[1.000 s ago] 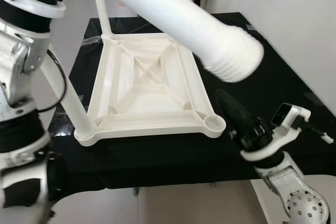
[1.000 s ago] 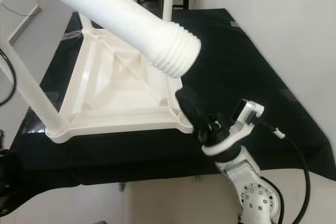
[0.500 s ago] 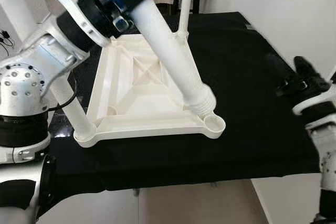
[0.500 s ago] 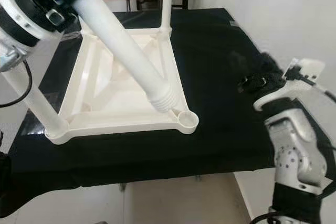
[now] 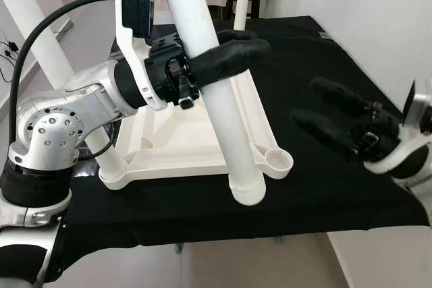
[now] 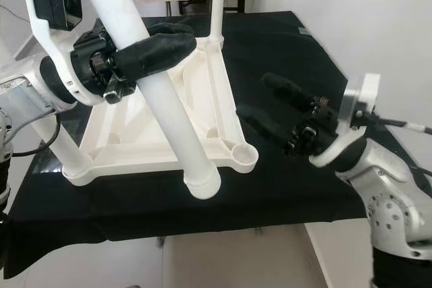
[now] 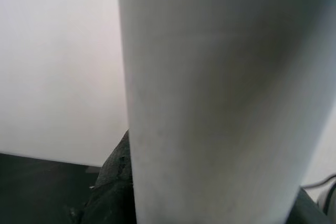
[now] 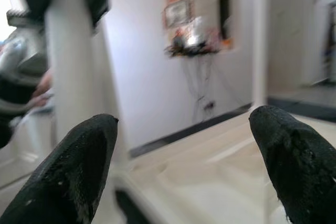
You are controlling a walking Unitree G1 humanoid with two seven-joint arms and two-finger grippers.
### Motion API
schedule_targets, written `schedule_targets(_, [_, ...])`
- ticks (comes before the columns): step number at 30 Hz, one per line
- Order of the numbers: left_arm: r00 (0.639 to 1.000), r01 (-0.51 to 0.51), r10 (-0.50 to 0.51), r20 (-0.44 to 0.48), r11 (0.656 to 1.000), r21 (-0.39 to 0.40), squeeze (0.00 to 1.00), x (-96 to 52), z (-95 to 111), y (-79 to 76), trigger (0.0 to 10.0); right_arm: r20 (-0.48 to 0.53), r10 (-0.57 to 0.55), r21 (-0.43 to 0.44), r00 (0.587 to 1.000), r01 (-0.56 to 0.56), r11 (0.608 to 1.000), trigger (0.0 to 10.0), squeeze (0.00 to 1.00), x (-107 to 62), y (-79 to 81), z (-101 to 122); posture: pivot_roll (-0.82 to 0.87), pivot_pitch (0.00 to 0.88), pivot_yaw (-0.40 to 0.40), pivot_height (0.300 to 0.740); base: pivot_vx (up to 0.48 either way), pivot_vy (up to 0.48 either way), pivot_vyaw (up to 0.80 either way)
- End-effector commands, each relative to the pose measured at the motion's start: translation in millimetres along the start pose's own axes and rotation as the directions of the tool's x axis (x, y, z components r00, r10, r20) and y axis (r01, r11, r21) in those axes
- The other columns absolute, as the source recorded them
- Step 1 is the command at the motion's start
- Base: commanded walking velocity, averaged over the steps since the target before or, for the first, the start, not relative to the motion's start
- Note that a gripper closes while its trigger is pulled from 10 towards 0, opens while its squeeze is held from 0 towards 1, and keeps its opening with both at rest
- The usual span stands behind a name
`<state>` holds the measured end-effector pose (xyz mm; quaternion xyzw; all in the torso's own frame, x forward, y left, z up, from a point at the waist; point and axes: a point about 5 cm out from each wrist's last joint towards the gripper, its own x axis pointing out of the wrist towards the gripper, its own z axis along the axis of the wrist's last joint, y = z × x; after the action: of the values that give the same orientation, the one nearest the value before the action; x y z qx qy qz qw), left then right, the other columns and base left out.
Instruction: Building children table
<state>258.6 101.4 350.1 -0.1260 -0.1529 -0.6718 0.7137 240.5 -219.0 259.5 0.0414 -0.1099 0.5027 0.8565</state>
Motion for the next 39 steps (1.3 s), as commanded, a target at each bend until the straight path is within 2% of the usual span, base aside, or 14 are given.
schedule_targets(1, [1.0,0.021,-0.021,-0.021,1.0,0.006,0.0,0.7,-2.8,-3.7,0.0,-0.009,0.065,0.014,0.998,-0.065,0.998,10.0,0.0,4.0,7.1,-0.7,-0.02,0.059,0.011,0.74,0.0,0.0,0.0])
schedule_targets(2, [0.999,0.025,-0.025,-0.034,1.0,0.011,0.0,0.3,-6.1,-3.4,0.0,-0.115,0.144,0.014,0.983,-0.143,0.99,10.0,0.0,7.7,13.7,-10.6,-0.02,0.062,0.015,0.74,0.0,0.0,0.0])
schedule_targets(3, [0.999,0.025,-0.025,-0.034,1.0,0.011,0.0,0.3,-6.1,-3.4,0.0,-0.115,0.144,0.014,0.983,-0.143,0.99,10.0,0.0,7.7,13.7,-10.6,-0.02,0.062,0.015,0.74,0.0,0.0,0.0])
schedule_targets(4, [0.999,0.03,-0.029,-0.041,0.999,0.017,0.0,1.9,-10.7,-3.0,0.0,-0.209,0.249,0.047,0.946,-0.244,0.969,10.0,0.0,19.2,25.1,-27.3,-0.01,0.063,0.013,0.74,0.0,0.0,0.0])
schedule_targets(7, [0.998,0.038,-0.037,-0.046,0.999,0.02,0.0,3.8,-13.6,-4.1,0.0,-0.202,0.283,0.062,0.938,-0.276,0.959,10.0,0.0,26.7,29.5,-30.2,-0.01,0.064,0.011,0.74,0.0,0.0,0.0])
schedule_targets(9, [0.996,0.057,-0.056,-0.069,0.998,0.02,0.0,9.1,-22.9,-7.8,0.0,-0.156,0.362,0.092,0.919,-0.351,0.932,10.0,0.0,41.0,37.7,-28.8,-0.01,0.064,0.013,0.74,0.0,0.0,0.0])
schedule_targets(14, [0.994,0.064,-0.061,-0.085,0.998,0.023,0.0,9.7,-27.5,-8.8,0.0,-0.157,0.401,0.102,0.903,-0.389,0.916,10.0,0.0,45.2,41.2,-29.8,-0.01,0.064,0.013,0.74,0.0,0.0,0.0])
schedule_targets(17, [0.996,0.04,-0.035,-0.078,0.998,0.053,0.0,12.9,-31.2,-6.1,0.0,-0.162,0.431,0.112,0.888,-0.417,0.902,10.0,0.0,51.6,44.6,-33.5,-0.01,0.065,0.013,0.74,0.0,0.0,0.0])
schedule_targets(23, [1.0,0.027,-0.026,-0.008,0.997,0.079,0.0,23.4,-31.0,-6.8,0.0,-0.22,0.41,0.077,0.885,-0.403,0.912,10.0,0.0,68.1,43.8,-51.8,-0.01,0.063,0.008,0.74,0.0,0.0,0.0])
schedule_targets(29, [0.999,0.036,-0.036,-0.006,0.995,0.088,0.0,27.8,-34.0,-8.4,0.0,-0.229,0.351,0.062,0.908,-0.346,0.936,10.0,0.0,82.6,37.7,-59.9,-0.02,0.064,0.005,0.74,0.0,0.0,0.0])
schedule_targets(31, [0.999,0.038,-0.037,-0.016,0.995,0.09,0.0,28.4,-37.1,-7.9,0.0,-0.22,0.298,0.049,0.929,-0.294,0.955,10.0,0.0,91.5,32.6,-62.1,-0.02,0.064,0.005,0.74,0.0,0.0,0.0])
schedule_targets(35, [0.999,0.033,-0.031,-0.029,0.994,0.105,0.0,29.9,-41.1,-6.2,0.0,-0.24,0.223,0.036,0.945,-0.221,0.975,10.0,0.0,101.0,27.1,-68.8,-0.01,0.065,0.004,0.74,0.0,0.0,0.0])
schedule_targets(38, [0.999,0.03,-0.026,-0.032,0.993,0.111,0.0,30.6,-41.9,-5.5,0.0,-0.247,0.21,0.033,0.946,-0.209,0.977,10.0,0.0,102.8,26.5,-70.8,-0.01,0.065,0.004,0.74,0.0,0.0,0.0])
schedule_targets(39, [0.999,0.022,-0.018,-0.038,0.993,0.117,0.0,31.2,-42.7,-4.1,6.9,-0.262,0.19,0.025,0.946,-0.19,0.981,10.0,0.0,104.3,25.2,-73.8,-0.01,0.065,0.004,0.74,0.0,0.0,0.0])
